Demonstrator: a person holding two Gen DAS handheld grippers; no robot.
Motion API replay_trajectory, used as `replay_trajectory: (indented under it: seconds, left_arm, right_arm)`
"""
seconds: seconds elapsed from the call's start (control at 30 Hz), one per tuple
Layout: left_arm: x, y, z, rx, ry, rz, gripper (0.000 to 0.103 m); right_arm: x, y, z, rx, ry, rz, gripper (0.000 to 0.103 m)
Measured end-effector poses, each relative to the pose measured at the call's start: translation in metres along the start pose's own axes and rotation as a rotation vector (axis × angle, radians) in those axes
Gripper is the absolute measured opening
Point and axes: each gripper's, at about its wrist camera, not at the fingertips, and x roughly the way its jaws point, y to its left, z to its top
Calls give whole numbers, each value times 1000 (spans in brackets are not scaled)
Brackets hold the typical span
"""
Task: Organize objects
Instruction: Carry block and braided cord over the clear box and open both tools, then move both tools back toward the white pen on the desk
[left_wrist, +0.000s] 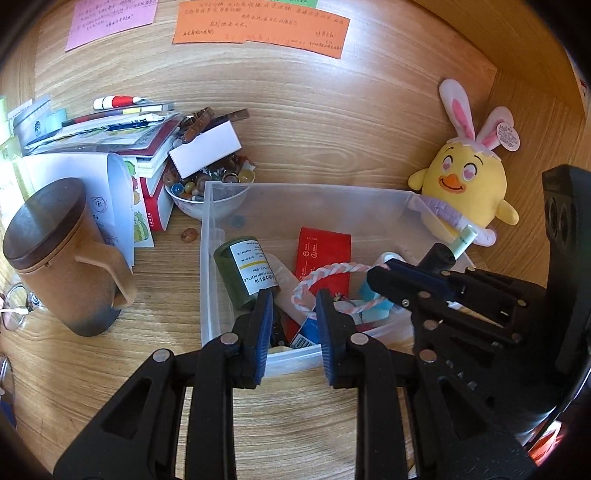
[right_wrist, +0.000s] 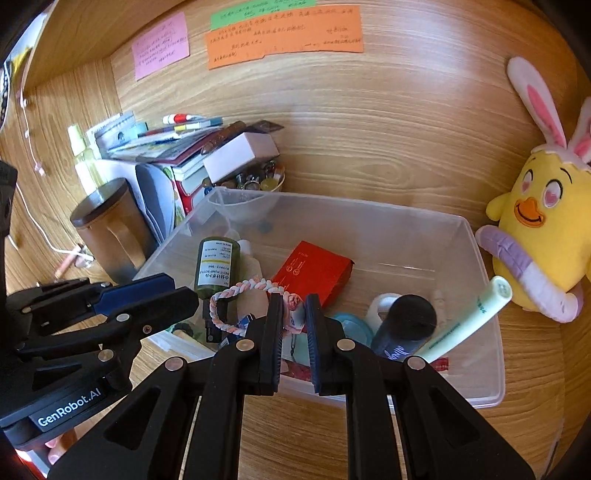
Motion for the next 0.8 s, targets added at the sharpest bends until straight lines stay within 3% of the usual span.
replay_trajectory:
  seconds: [0.2, 0.3, 0.5, 0.67, 0.8]
  left_arm:
    - [-5, 0, 0, -3, -5, -9, 24]
    - [-11, -1, 0, 3, -15, -7, 34]
    - [-31, -1, -1, 1, -56, -4, 50]
    - [-47, -3, -5, 8, -85, 3, 60]
    - [-57, -6, -11, 16, -100, 9, 72]
  right_arm:
    - [3, 10, -2, -49, 4, -30, 11]
    - [3, 10, -2, -48, 13, -20, 13]
    - [-5, 7, -2, -32, 4, -21, 35]
    - [-19, 8, -2, -31, -24, -20, 42]
    - [-36, 8, -7, -29, -52, -26, 54]
